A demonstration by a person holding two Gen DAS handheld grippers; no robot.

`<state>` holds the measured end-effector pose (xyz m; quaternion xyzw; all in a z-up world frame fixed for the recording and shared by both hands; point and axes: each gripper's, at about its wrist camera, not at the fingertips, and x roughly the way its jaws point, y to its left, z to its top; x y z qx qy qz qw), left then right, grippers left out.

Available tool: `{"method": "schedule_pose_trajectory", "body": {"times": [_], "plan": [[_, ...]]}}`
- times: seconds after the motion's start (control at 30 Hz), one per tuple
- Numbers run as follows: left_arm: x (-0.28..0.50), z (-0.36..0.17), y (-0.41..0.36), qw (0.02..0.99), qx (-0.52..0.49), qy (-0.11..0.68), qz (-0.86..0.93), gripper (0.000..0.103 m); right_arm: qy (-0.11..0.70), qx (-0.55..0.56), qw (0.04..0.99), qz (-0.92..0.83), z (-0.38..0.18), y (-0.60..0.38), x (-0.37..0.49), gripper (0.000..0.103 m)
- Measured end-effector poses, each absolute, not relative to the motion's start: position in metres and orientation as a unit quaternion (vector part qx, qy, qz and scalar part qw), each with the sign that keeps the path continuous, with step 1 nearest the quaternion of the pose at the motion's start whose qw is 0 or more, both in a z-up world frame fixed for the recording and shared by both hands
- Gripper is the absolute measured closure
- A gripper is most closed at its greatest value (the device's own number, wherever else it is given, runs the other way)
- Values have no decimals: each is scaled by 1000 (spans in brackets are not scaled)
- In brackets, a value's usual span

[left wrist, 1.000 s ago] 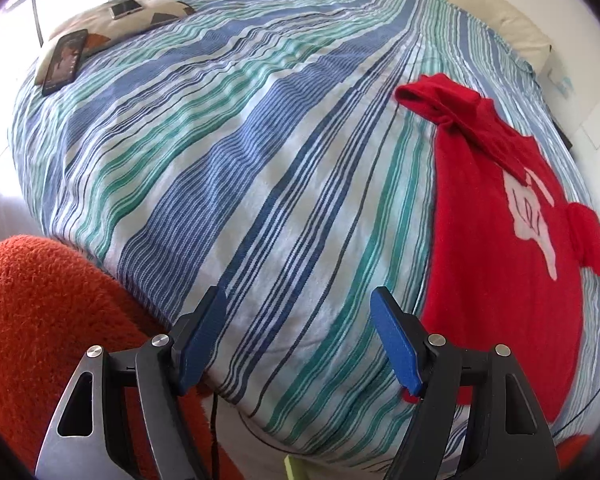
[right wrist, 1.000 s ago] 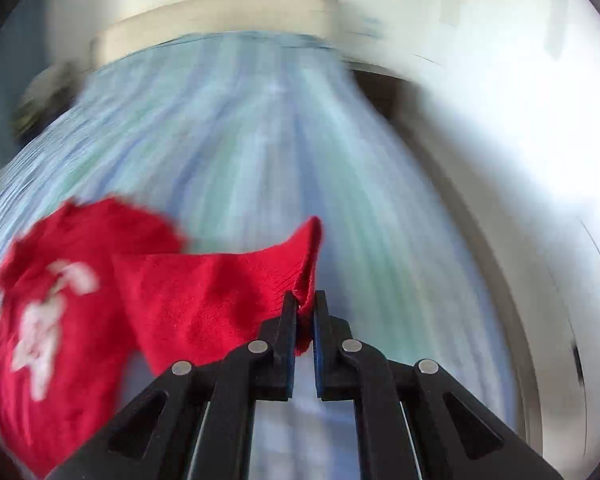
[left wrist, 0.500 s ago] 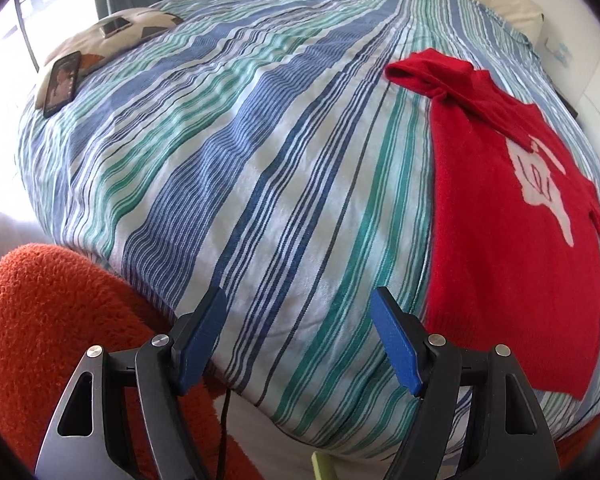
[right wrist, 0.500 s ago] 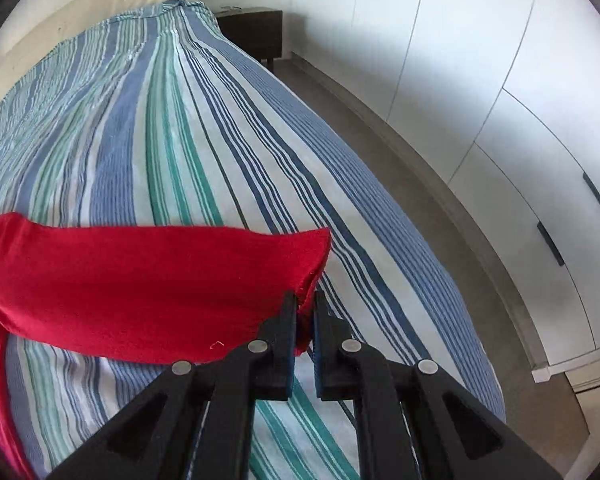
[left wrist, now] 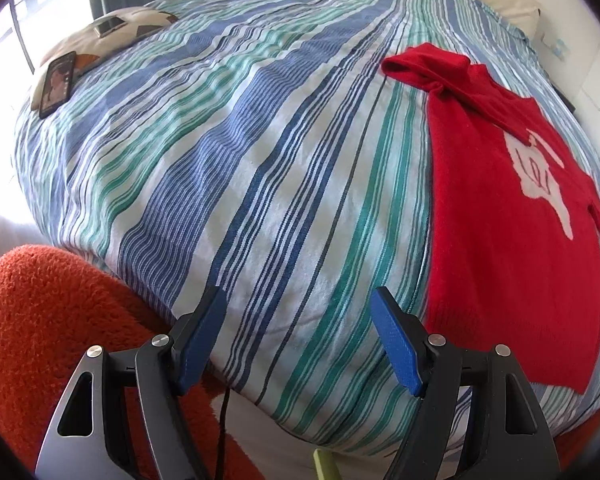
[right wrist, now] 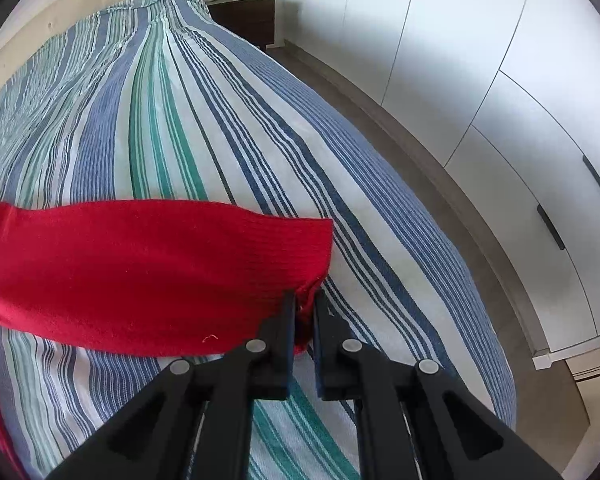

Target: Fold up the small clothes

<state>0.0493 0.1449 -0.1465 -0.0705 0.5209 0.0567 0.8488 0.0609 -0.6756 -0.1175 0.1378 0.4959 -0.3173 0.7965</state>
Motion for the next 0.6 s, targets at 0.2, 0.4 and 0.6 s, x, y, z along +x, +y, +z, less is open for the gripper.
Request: {"method": "schedule_pose_trajectory", "body": {"times": [0.2, 0.4, 0.6], "plan": [[50, -146, 146, 849, -78, 520, 51, 26, 482, 168, 796, -325, -108, -684, 35, 55], [49, -146, 144, 851, -73, 518, 57, 20, 443, 199, 788, -378, -85, -679, -18, 46], [50, -151, 145, 846, -72, 525, 62, 18, 386, 225, 823, -350, -45, -630, -68, 39]]}}
